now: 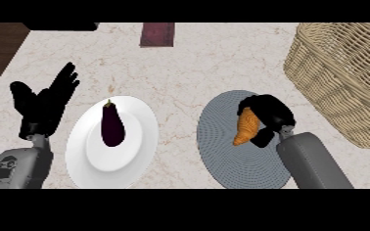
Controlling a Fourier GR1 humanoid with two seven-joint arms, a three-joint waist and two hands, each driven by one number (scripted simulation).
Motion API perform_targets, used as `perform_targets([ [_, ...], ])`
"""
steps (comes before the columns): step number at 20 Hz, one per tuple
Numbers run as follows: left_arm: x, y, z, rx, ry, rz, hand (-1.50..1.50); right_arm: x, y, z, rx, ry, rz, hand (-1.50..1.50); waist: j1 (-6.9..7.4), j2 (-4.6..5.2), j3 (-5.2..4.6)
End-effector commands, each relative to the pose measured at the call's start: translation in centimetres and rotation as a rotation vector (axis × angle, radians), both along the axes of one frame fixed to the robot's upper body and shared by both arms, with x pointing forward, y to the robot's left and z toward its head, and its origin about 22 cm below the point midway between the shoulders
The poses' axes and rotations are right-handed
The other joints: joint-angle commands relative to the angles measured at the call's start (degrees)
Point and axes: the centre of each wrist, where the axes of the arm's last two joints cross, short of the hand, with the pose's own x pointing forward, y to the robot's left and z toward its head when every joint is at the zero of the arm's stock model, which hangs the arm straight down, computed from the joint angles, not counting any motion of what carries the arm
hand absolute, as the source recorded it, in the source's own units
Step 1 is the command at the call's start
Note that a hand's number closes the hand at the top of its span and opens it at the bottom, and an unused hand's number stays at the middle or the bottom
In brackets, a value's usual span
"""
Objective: Pick the croissant from the placemat and place it in the basket
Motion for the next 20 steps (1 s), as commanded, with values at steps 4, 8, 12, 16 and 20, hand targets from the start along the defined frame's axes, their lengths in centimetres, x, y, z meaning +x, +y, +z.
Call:
perform_targets([
  [4, -0.4, 1.9, 0.6, -0.011, -0.005, -0.006, 0.00, -0.1, 6.0, -1.5, -0.003, 0.019, -0.122, 1.50, 0.51, 0.44, 0.29],
  [8, 0.5, -0.8, 0.6, -0.004, 0.000, -0.041, 0.00, 2.5, 6.0, 1.6, 0.123, -0.044, -0.596, 1.50, 2.41, 0.72, 0.42],
  [12, 1.6, -2.6, 1.5, -0.009, -0.017, -0.089, 0.00, 4.2, 7.6, 3.4, 0.168, -0.100, -0.850, 1.50, 5.28, 1.49, 0.50],
  [16, 2.7, -2.9, 1.7, -0.005, -0.029, -0.098, 0.00, 4.8, 11.7, 3.9, 0.177, -0.128, -0.948, 1.50, 5.15, 1.46, 0.37],
  [20, 2.3, -4.2, 1.5, 0.003, -0.013, -0.102, 0.00, 6.1, 13.4, 7.2, 0.426, -0.298, -1.005, 1.50, 6.55, 1.56, 0.48],
])
